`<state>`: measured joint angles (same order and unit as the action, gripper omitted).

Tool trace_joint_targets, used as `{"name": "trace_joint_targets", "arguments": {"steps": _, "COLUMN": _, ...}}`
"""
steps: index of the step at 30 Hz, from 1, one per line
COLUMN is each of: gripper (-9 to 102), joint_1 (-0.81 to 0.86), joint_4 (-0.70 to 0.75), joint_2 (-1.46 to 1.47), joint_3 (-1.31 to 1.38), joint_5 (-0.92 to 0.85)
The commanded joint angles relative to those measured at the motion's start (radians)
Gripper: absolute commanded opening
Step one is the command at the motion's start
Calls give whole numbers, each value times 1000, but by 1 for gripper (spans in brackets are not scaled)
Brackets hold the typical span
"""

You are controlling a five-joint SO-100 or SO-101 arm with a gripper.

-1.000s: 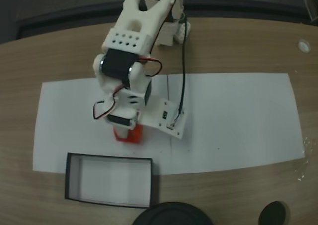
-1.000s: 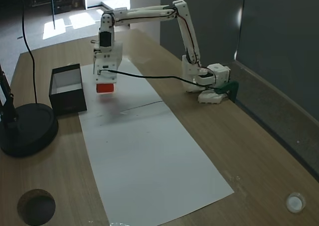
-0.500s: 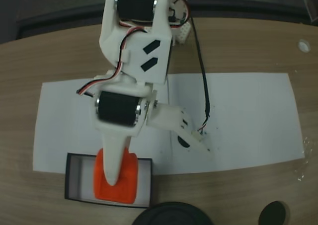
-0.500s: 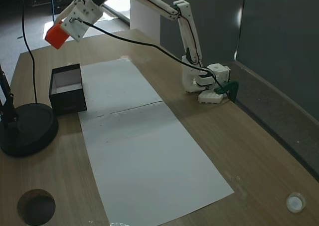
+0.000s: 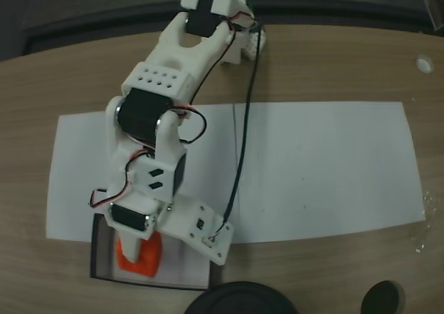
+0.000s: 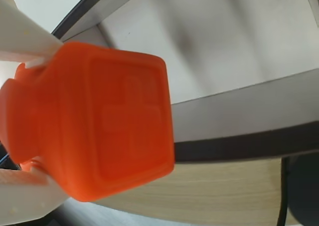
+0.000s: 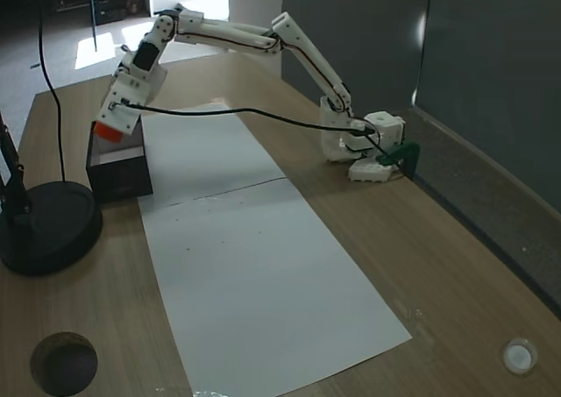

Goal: Grab a orange square and put it in the box.

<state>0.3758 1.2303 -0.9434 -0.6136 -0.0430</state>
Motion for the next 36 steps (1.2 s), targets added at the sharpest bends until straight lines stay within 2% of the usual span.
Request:
{"name": "trace_joint_targets", "arguments": {"steps": 1, "gripper": 2, "joint_1": 9, "joint_4": -6, "joint_2": -23, "joint_3": 75, "joint_5": 5}}
{"name": "trace_joint_targets", "arguments": {"steps": 11, "gripper": 4, "joint_1": 18, "joint_4": 14, "joint_2": 5, "joint_3": 75, "joint_5": 9}}
{"name": "trace_joint_targets", "arguments": {"steps": 16, "gripper": 31, "joint_1": 18, "joint_4": 55, "joint_2": -8, "joint_3": 84, "joint_5": 3}}
{"name": "trace_joint_targets", "arguments": {"steps": 18, "gripper": 37, "joint_1": 18, "joint_4": 69, "joint_2": -14, "joint_3": 86, "joint_5": 3}}
{"name": "trace_joint_targets", "arguments": {"steps": 25, "gripper": 26, "joint_1": 15, "joint_4": 181, "joint_2": -124, "joint_3": 239, "joint_5": 9}}
{"name": "trace_joint_targets", "arguments": {"steps": 31, "gripper": 0, "joint_1": 14, "joint_4": 365, "joint_2": -322, "joint_3": 445, "joint_5": 14}}
{"name": "trace_joint_targets", "arguments": {"steps": 36, "gripper": 0, "joint_1": 0, "joint_4": 495, "joint_2": -511, "joint_3": 563, "joint_5": 66}}
